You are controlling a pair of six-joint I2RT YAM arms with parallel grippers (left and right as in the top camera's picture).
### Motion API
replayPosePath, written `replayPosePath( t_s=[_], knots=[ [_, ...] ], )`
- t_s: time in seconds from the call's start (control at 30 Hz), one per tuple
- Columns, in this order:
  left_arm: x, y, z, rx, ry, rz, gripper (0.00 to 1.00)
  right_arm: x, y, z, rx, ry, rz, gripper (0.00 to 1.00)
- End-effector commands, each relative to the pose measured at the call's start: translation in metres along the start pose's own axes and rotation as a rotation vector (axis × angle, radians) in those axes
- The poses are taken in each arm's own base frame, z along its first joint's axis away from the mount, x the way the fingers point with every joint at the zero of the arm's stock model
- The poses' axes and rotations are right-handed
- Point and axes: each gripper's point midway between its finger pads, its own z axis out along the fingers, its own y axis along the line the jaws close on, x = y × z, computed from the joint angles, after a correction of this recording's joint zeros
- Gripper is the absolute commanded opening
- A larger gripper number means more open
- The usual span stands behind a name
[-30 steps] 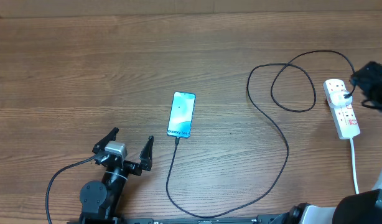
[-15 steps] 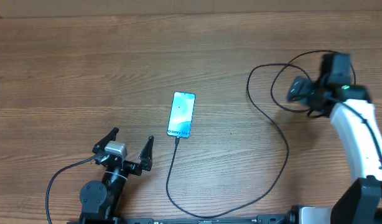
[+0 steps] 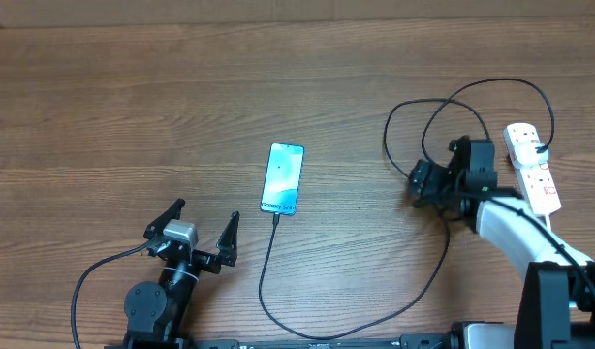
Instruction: Plug charger to phone and switch on socket
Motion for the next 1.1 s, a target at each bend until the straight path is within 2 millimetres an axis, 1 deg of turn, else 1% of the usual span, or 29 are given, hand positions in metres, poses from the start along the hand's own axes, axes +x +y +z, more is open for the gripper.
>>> replayPosePath(
  t_s=[0.0,0.07,0.23,0.4,0.53,0.7,1.0,1.07],
  knots=[
    [0.0,-0.001,0.0,0.002,-0.006,-0.012,1.0,0.023,0.008,0.005,-0.069,0.022,-0.009,1.0],
    [0.0,-0.001,0.0,0.003,-0.006,-0.012,1.0,0.026,0.007,0.004,-0.071,0.008,-0.01,1.0],
    [0.0,-0.001,0.0,0.002,-0.006,-0.012,1.0,0.025,0.008,-0.007,-0.096,-0.05,-0.013,1.0],
    [0.0,-0.001,0.0,0.002,-0.006,-0.012,1.0,0.032,0.006,-0.014,-0.131,-0.154,-0.019,1.0],
    [0.0,-0.001,0.0,0.002,-0.006,-0.012,1.0,0.046,0.001,-0.017,-0.156,-0.225,-0.024,1.0],
    [0.0,-0.001,0.0,0.002,-0.006,-0.012,1.0,0.07,-0.007,-0.022,-0.167,-0.247,-0.025,1.0],
    [0.0,-0.001,0.0,0.002,-0.006,-0.012,1.0,0.083,-0.007,-0.038,-0.222,-0.325,-0.036,1.0],
    [0.0,-0.001,0.0,0.002,-0.006,-0.012,1.0,0.082,-0.006,-0.041,-0.225,-0.331,-0.036,1.0]
  ],
)
